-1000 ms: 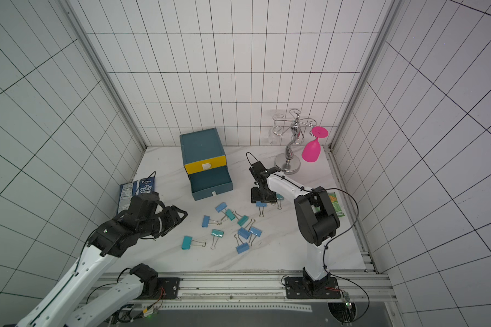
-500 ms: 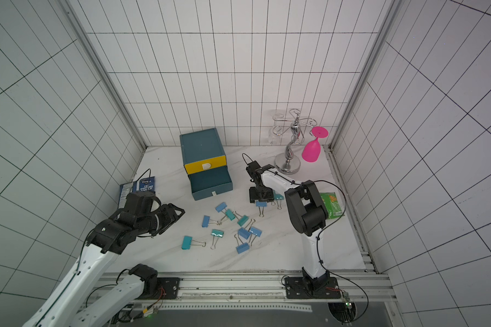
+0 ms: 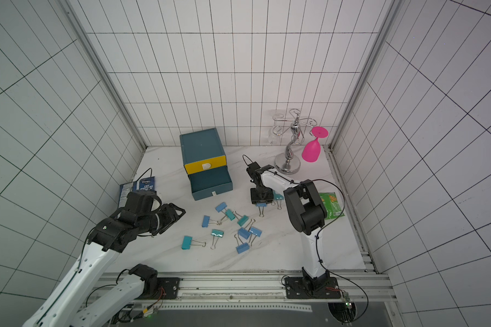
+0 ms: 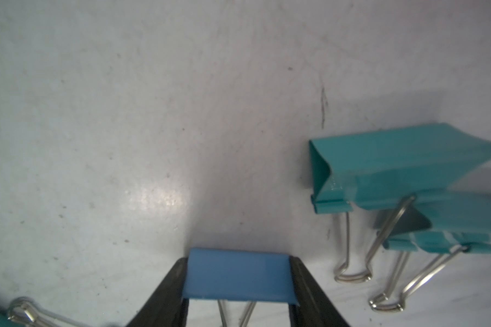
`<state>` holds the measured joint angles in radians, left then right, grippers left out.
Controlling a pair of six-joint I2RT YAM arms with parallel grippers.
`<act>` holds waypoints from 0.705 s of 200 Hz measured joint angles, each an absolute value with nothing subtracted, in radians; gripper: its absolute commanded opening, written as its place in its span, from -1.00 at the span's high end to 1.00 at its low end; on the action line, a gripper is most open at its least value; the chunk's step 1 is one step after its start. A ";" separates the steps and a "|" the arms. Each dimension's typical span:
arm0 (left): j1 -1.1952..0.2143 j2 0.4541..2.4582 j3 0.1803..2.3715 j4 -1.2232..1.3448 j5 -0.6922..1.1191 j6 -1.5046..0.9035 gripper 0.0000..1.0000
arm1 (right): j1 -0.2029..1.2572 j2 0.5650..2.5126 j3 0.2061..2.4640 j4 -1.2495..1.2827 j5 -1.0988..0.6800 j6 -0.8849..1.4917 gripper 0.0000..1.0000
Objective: Put the binder clips in the drawer according to color
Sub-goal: Pick up the binder clip at the center of the board, then place the binder clip in the drawer.
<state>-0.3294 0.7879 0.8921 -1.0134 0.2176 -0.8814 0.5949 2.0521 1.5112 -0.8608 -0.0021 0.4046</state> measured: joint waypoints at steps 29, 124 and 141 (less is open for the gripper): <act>-0.327 0.793 0.916 -1.013 0.220 -0.881 -0.18 | 0.595 1.961 1.496 -0.863 -0.027 0.423 0.16; -0.319 0.844 0.989 -0.973 0.280 -0.899 -0.18 | 0.603 1.739 1.572 -0.724 -0.295 0.633 0.12; -0.319 0.836 0.991 -0.967 0.286 -0.906 -0.19 | 0.613 1.744 1.601 -0.666 -0.337 0.695 0.07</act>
<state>-0.3191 0.8360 0.9905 -0.9672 0.2863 -0.9062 0.6132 1.7443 1.6009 -0.6659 -0.3367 0.6952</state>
